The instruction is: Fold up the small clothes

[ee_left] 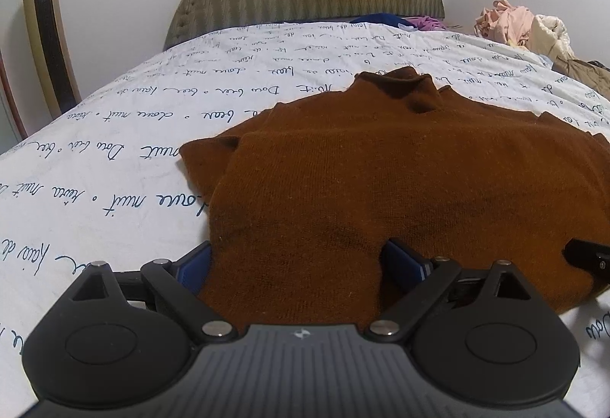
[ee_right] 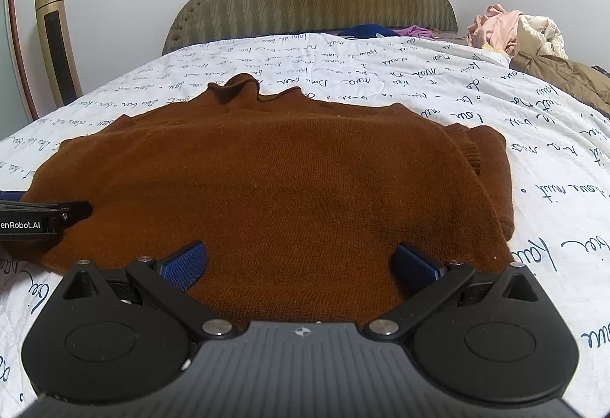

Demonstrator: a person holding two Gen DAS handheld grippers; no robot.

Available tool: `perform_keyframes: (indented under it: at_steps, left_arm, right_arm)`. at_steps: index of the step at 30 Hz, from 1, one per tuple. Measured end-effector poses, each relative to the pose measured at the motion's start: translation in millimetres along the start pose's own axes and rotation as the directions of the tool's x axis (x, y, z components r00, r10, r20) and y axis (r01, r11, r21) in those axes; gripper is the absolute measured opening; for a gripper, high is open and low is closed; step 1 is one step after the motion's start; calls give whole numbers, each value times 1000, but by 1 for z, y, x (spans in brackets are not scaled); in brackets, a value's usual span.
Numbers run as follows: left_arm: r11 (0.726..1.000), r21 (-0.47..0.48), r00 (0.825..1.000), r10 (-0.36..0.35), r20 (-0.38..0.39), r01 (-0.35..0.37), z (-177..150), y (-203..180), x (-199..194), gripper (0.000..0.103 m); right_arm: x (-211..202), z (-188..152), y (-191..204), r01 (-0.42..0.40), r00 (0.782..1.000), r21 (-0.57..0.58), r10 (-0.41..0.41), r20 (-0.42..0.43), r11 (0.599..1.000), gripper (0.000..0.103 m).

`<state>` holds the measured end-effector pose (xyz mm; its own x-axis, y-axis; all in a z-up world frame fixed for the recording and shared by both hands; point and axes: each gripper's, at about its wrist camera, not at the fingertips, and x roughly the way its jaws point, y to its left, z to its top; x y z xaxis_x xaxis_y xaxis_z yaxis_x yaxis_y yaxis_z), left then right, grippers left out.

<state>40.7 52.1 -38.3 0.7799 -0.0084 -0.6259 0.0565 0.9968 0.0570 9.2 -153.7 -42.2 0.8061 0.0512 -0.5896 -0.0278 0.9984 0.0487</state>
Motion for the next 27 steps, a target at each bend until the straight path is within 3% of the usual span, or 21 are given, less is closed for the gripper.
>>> perform_keyframes:
  at_steps: [27]
  left_arm:
    - [1000, 7, 1000, 14, 14, -14, -1, -2, -1, 97]
  right_arm:
    - [1, 1, 0, -3, 1000, 5, 3, -4, 1000, 103]
